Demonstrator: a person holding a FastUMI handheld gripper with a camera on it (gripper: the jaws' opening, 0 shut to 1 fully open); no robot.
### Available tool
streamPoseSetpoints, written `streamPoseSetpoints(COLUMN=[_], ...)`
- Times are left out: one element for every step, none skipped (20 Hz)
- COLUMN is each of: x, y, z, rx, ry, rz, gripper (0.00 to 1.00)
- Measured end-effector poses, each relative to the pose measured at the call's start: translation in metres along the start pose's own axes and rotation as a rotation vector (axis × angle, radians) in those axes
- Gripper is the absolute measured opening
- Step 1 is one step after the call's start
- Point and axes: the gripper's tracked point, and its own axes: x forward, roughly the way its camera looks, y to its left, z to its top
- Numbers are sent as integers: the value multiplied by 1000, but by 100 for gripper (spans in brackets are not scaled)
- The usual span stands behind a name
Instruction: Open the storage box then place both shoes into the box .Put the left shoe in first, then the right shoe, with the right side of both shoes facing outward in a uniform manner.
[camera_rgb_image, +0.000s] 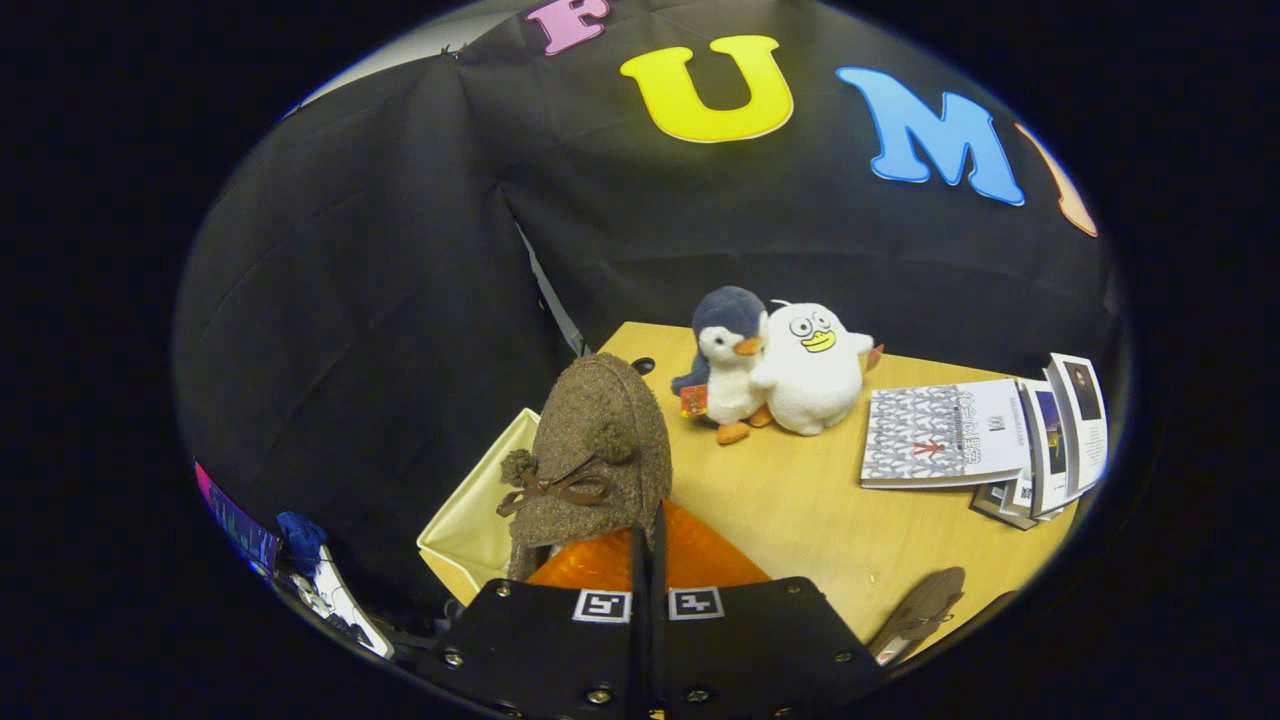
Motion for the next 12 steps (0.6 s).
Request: streamPoseSetpoints(x=[8, 16, 26, 33, 41, 51, 58, 66, 74, 82, 90, 96], y=[10, 19, 27, 36, 47, 59, 67, 73, 78, 82, 84, 90], z=[4, 5, 7, 5, 4, 2, -1, -6, -11, -19, -25, -30], rx=[-3, -12, -17, -23, -33, -42, -56, -70, -81, -93, -101, -110], ry=[5, 9, 19, 35, 49, 61, 72, 89, 108, 125, 142, 155], rz=[7, 9, 4, 3, 12, 20, 23, 21, 16, 14, 10, 6], gripper=[0, 0, 0, 0, 0, 0, 0, 0, 0, 0, 0, 0])
